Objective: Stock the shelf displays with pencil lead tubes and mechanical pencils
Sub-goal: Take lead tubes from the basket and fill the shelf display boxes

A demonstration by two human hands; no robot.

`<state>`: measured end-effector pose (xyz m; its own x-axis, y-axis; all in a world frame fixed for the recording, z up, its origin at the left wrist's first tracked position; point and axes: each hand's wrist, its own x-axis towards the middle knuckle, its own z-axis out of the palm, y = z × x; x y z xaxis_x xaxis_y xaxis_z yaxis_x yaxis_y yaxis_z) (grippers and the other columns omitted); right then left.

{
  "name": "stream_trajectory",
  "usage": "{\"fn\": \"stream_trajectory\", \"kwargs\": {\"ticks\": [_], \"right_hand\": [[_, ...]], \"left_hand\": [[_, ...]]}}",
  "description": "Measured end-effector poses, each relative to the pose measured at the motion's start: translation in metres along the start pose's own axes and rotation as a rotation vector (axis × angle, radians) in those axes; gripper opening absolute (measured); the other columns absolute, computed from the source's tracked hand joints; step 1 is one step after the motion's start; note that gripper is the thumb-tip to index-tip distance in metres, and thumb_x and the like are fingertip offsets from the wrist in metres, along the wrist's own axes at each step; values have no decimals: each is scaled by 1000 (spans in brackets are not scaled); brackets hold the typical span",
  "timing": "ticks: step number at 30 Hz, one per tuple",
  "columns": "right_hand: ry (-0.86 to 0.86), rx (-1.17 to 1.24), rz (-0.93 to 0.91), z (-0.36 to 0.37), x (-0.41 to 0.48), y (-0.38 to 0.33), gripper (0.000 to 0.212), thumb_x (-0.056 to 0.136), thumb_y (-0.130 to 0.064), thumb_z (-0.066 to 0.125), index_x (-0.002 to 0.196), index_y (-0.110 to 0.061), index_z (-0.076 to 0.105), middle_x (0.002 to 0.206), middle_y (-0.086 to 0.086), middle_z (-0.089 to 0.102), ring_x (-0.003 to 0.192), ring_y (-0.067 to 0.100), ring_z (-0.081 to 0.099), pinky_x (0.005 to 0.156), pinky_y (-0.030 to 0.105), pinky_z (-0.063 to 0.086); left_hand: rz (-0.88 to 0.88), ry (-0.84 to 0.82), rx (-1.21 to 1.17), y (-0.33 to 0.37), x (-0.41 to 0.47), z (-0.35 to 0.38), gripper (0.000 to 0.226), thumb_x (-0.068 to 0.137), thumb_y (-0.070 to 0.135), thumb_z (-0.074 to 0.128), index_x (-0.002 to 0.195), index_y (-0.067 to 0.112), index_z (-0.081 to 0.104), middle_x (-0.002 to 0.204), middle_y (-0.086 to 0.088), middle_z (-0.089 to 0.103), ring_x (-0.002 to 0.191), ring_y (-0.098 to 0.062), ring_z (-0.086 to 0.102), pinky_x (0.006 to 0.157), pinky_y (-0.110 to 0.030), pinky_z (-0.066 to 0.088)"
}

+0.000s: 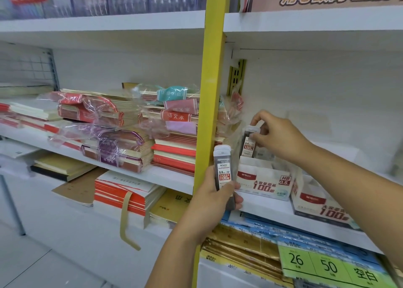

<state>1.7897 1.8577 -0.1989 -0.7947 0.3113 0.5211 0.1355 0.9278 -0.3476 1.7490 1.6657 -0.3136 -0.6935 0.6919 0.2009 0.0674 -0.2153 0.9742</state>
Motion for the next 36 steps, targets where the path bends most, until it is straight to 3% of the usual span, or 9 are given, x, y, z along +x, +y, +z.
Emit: {"fn": "stream_trajectory", "kwargs": {"ticks": [6, 8, 10, 14, 17, 22, 29, 33, 36], "right_hand": [[61, -304, -63, 0, -7, -11, 25, 96, -29, 57, 119, -21, 63, 111, 6, 59, 99, 19, 56, 82, 31, 45], [77, -84, -63, -5, -24, -22, 26, 97, -38, 51, 118, -28, 63, 105, -5, 62, 90, 7, 57, 76, 23, 44], [-94, 265, -10, -8, -45, -33, 21, 94, -48, 50, 109, -39, 60, 92, -15, 69, 78, 0, 64, 65, 18, 49], [-236, 536, 64, -2, -73, -40, 23, 91, -22, 65, 113, -27, 61, 88, -2, 75, 77, 20, 72, 70, 33, 60], [-149, 509, 128, -9, -73, -33, 20, 90, -21, 66, 107, -26, 58, 85, -2, 76, 72, 18, 72, 64, 34, 59], [257, 470, 19, -39, -47, -19, 22, 90, -20, 66, 95, -36, 51, 83, -4, 71, 68, 1, 68, 52, 13, 51], [91, -31, -236, -18, -23, -11, 20, 89, -28, 65, 100, -36, 49, 90, -13, 63, 82, 4, 63, 69, 26, 55], [82, -73, -152, -8, -12, -6, 34, 88, -29, 68, 98, -42, 39, 84, -13, 63, 73, 5, 63, 64, 32, 56], [60, 6, -90, -4, -3, -4, 31, 86, -26, 72, 93, -37, 44, 84, -9, 64, 69, 9, 63, 62, 33, 55]], "left_hand": [[53, -45, -16, 8, -4, -1, 27, 101, 17, 58, 122, 33, 54, 103, 3, 76, 84, -16, 73, 78, -33, 61], [70, -53, -9, 9, -4, 1, 25, 100, 17, 61, 121, 30, 56, 103, 1, 77, 83, -15, 73, 76, -30, 60], [92, -62, -17, 10, -5, 3, 25, 98, 16, 63, 120, 28, 57, 102, 0, 77, 81, -15, 73, 74, -28, 59], [120, -53, -11, 10, -7, 10, 25, 97, 19, 65, 120, 28, 58, 98, 1, 76, 77, -14, 72, 69, -26, 59], [109, -4, 10, 7, -7, 14, 19, 100, 28, 60, 118, 31, 59, 95, 4, 75, 76, -12, 71, 68, -25, 59], [119, 94, 52, 2, -4, 9, 14, 106, 27, 46, 113, 32, 57, 91, 4, 73, 70, -8, 67, 65, -21, 57], [120, 116, 59, -2, -2, 6, 14, 106, 26, 47, 112, 34, 56, 89, 6, 73, 70, -10, 67, 64, -21, 57], [114, 124, 55, -2, -1, 4, 14, 106, 27, 47, 113, 35, 56, 89, 8, 73, 71, -9, 69, 64, -20, 57], [113, 137, 41, 0, -1, 4, 14, 106, 26, 48, 111, 35, 56, 90, 8, 74, 72, -9, 69, 63, -20, 57]]}}
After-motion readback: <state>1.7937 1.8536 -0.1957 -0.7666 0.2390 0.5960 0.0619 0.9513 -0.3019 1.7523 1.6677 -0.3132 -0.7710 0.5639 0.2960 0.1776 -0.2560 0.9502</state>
